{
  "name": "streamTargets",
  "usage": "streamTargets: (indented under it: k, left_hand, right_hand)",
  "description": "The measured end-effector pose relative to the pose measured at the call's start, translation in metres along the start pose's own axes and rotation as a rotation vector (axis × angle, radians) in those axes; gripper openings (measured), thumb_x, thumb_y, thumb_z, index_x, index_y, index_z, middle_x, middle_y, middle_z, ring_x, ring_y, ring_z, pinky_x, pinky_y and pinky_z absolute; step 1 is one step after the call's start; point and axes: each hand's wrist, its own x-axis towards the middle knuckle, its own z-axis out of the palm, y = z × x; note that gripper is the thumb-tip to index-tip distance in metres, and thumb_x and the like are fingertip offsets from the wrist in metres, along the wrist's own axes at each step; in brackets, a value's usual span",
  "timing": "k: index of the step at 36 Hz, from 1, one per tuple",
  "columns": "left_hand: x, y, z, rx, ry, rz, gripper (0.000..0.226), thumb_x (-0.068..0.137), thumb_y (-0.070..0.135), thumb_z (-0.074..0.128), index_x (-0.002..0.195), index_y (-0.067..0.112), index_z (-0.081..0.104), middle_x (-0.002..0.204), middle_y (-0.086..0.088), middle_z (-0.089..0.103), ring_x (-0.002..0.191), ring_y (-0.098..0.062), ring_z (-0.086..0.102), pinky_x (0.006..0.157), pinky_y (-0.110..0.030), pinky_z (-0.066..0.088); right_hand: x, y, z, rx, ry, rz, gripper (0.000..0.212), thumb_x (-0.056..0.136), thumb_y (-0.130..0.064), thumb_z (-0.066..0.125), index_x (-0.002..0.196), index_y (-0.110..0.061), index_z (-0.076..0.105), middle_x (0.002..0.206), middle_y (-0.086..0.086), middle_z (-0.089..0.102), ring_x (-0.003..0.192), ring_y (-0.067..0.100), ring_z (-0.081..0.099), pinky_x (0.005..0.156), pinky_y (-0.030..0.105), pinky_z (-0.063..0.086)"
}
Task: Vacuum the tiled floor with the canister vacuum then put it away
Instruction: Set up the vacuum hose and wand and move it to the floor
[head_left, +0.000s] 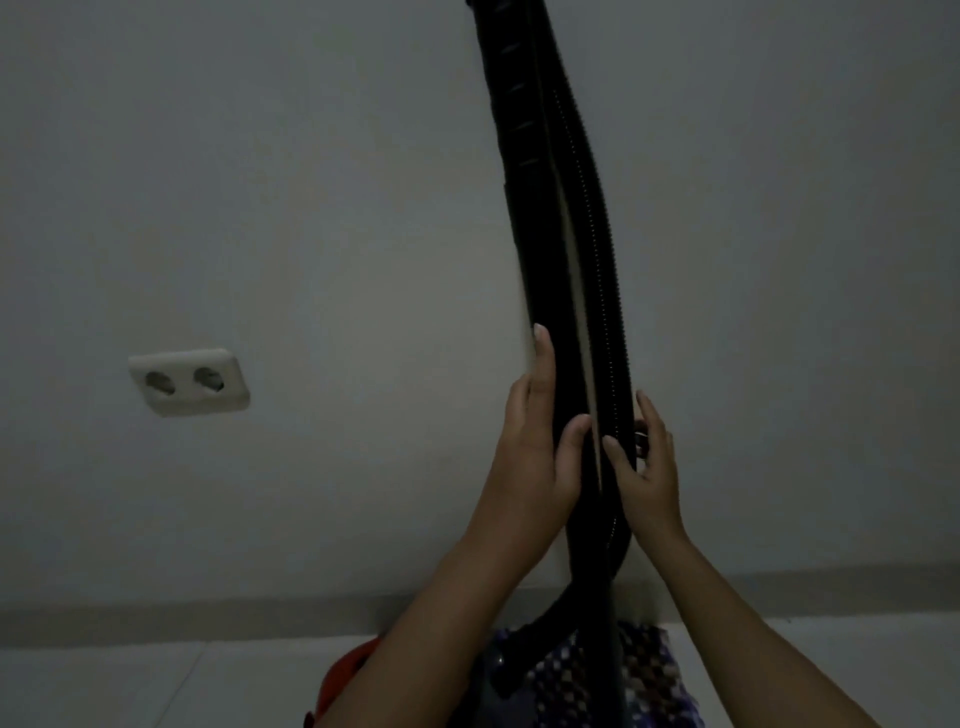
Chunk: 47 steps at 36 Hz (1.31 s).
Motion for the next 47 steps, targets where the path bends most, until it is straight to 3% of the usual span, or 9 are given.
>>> streamTargets:
  k: [7,9,12,16,21,24,28,40,47]
  left_hand:
    - [-0.006,-0.014,-0.032,0.022,0.069,-0.099,0.075,0.096,0.017,0.043,0.144,0.043,-0.008,0.13,0.041,0.021,0.121,0.025,0.031,0.106,-0.011,0.032]
    - [-0.01,-0.016,-0.046,0.009,0.08,-0.135,0.077,0.097,0.015,0.045,0.142,0.05,-0.008,0.137,0.041,0.02,0.129,0.013,0.035,0.106,-0.011,0.034]
    - [-0.018,-0.018,-0.068,-0.019,0.137,-0.185,0.081,0.097,0.007,0.044,0.139,0.054,-0.008,0.154,0.023,0.014,0.139,-0.008,0.034,0.106,-0.012,0.036]
    - [-0.035,-0.024,-0.095,-0.043,0.222,-0.258,0.081,0.098,0.0,0.036,0.141,0.043,-0.016,0.148,0.031,-0.005,0.144,-0.004,0.018,0.116,-0.023,0.028]
    - [-0.06,-0.036,-0.13,-0.086,0.338,-0.386,0.083,0.099,0.004,0.039,0.145,0.037,-0.021,0.147,0.025,-0.006,0.145,-0.011,0.018,0.117,-0.032,0.028]
    - [-0.078,-0.047,-0.151,-0.072,0.411,-0.446,0.086,0.097,0.005,0.043,0.143,0.046,-0.019,0.161,0.001,0.003,0.142,-0.022,0.03,0.114,-0.042,0.034]
    - [-0.103,-0.058,-0.172,-0.107,0.482,-0.482,0.086,0.096,0.003,0.046,0.135,0.055,-0.012,0.156,-0.015,0.022,0.134,-0.027,0.043,0.105,-0.026,0.043]
    - [-0.146,-0.094,-0.142,-0.215,0.57,-0.611,0.089,0.098,0.008,0.044,0.142,0.033,-0.029,0.158,-0.011,0.016,0.133,-0.025,0.042,0.115,-0.041,0.032]
    - [-0.181,-0.127,-0.121,-0.156,0.4,-0.756,0.08,0.1,0.025,0.042,0.146,0.032,-0.023,0.137,0.004,0.039,0.119,-0.004,0.048,0.1,-0.019,0.036]
  right_hand:
    - [-0.042,-0.033,0.014,0.102,-0.154,-0.094,0.052,0.075,-0.079,0.042,0.126,-0.07,0.032,0.131,-0.031,0.047,0.119,0.014,0.049,0.104,0.041,0.041]
    - [-0.059,-0.046,0.027,0.066,-0.25,-0.169,0.056,0.078,-0.079,0.037,0.131,-0.069,0.022,0.135,-0.042,0.035,0.13,0.013,0.04,0.11,0.044,0.034]
    - [-0.08,-0.053,0.049,-0.106,-0.359,-0.235,0.085,0.073,-0.078,0.047,0.141,-0.06,0.0,0.149,-0.021,0.026,0.138,0.014,0.031,0.111,0.052,0.031]
    - [-0.096,-0.059,0.081,-0.331,-0.45,-0.311,0.114,0.061,-0.075,0.061,0.145,-0.048,-0.013,0.14,-0.011,0.031,0.123,0.009,0.042,0.1,0.036,0.033]
    - [-0.122,-0.056,0.122,-0.456,-0.447,-0.392,0.104,0.068,-0.064,0.06,0.149,-0.031,0.005,0.128,0.001,0.05,0.11,0.019,0.056,0.087,0.032,0.035]
    - [-0.133,-0.055,0.138,-0.488,-0.496,-0.42,0.099,0.07,-0.067,0.054,0.149,-0.034,0.004,0.121,0.002,0.054,0.104,0.02,0.057,0.083,0.03,0.032]
    - [-0.146,-0.059,0.153,-0.557,-0.627,-0.432,0.099,0.072,-0.066,0.046,0.145,-0.038,-0.014,0.112,0.003,0.057,0.1,0.023,0.055,0.079,0.03,0.031]
    - [-0.129,-0.036,0.132,-0.74,-0.752,-0.477,0.096,0.068,-0.069,0.041,0.145,-0.04,-0.008,0.107,0.009,0.058,0.093,0.029,0.059,0.081,0.04,0.041]
    - [-0.111,-0.008,0.12,-0.926,-0.829,-0.478,0.101,0.072,-0.072,0.049,0.144,-0.034,-0.012,0.115,0.009,0.054,0.103,0.028,0.055,0.087,0.039,0.038]
